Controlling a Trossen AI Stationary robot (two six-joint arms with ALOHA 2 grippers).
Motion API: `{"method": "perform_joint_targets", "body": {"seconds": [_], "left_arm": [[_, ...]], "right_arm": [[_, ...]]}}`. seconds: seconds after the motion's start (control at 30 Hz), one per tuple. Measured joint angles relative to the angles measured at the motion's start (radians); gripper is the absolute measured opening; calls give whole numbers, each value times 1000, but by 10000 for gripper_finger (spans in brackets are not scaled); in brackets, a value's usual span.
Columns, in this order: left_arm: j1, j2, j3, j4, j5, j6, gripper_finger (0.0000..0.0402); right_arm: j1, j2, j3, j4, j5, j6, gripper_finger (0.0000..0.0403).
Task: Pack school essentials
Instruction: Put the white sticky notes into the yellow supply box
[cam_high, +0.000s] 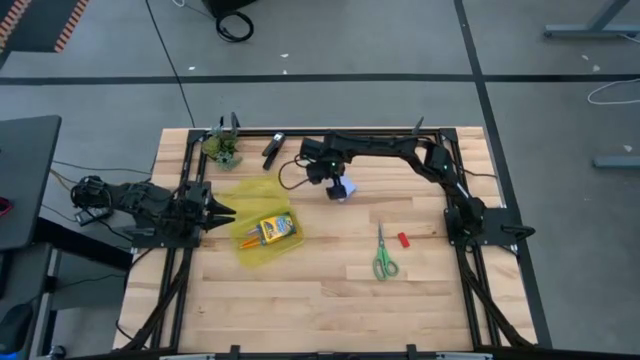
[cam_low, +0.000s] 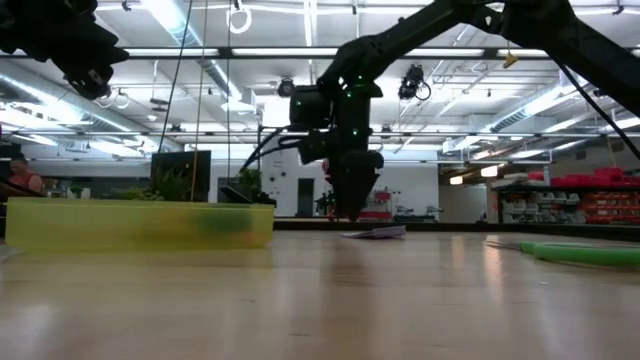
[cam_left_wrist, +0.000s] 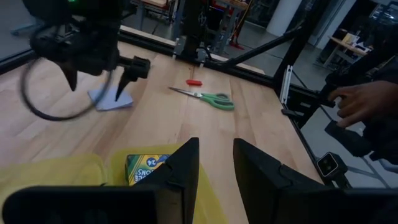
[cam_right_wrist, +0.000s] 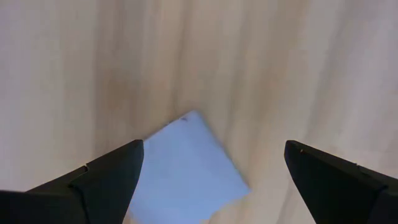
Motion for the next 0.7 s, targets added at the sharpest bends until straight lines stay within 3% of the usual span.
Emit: {"method": "perform_joint_targets", "body": {"seconds": [0.33, 0.7], "left_arm": [[0, 0, 0, 0, 0, -6, 107], [0, 0, 0, 0, 0, -17, 107]], "right_arm": [[4, -3, -123, 25, -9, -199, 396], [5, 2, -60, 31, 14, -314, 394]]}}
